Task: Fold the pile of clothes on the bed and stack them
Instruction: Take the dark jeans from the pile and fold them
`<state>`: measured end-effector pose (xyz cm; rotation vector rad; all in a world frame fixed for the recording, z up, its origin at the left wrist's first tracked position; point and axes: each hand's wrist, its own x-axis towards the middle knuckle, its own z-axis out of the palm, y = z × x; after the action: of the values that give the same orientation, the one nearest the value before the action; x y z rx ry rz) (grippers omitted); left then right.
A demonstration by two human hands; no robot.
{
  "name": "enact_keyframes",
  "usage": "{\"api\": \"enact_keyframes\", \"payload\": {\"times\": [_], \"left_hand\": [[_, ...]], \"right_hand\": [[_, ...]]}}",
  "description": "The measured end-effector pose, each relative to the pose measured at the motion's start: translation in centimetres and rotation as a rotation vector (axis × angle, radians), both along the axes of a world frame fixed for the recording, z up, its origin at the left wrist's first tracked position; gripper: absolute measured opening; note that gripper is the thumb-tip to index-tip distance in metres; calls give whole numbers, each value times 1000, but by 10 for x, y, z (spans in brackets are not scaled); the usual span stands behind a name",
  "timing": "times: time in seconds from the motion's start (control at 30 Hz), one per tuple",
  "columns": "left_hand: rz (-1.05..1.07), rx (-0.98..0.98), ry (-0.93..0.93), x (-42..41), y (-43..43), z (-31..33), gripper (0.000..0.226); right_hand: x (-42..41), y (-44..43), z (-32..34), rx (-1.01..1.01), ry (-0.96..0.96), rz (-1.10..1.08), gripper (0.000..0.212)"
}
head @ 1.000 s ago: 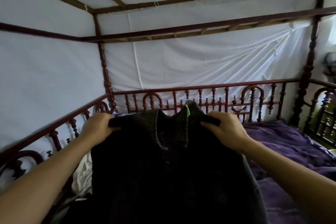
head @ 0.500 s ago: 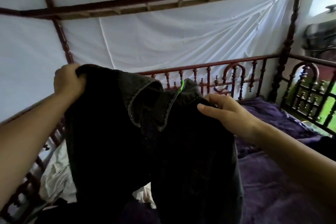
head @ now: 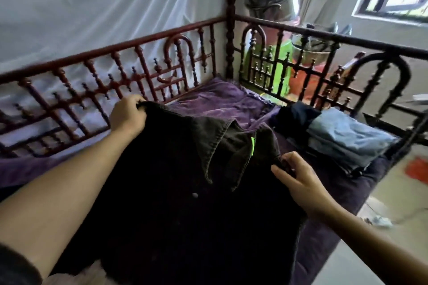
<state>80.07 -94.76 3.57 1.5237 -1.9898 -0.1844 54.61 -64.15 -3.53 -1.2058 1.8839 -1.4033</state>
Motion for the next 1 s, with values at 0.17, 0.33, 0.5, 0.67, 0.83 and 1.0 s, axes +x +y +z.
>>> {"api": "enact_keyframes", "payload": {"times": [0.17,0.33,0.5,0.67,0.83,1.0], "left_hand": [[-109,161,-51,-139,-27,-66,25],[-162,321,-80,-272,-48,-152,26],[-226,415,-48,-376,-57,-225,16],[-224,468,-97,-374,-66,-270,29],[-1,687,-180,-268,-38,-320,28],[293,963,-292,-146,5,-367,28]], "right_hand": [[-109,-7,-71,140,158,-314,21],[-234,-35,-163,361,193,-435,19],[-325,-57,-249,633,173,-477,18],[-353,-86,-300,913,206,-397,22],[-337,-124,-312,961,494,-165,50],[-287,-194,-321,809,645,242,45]]}}
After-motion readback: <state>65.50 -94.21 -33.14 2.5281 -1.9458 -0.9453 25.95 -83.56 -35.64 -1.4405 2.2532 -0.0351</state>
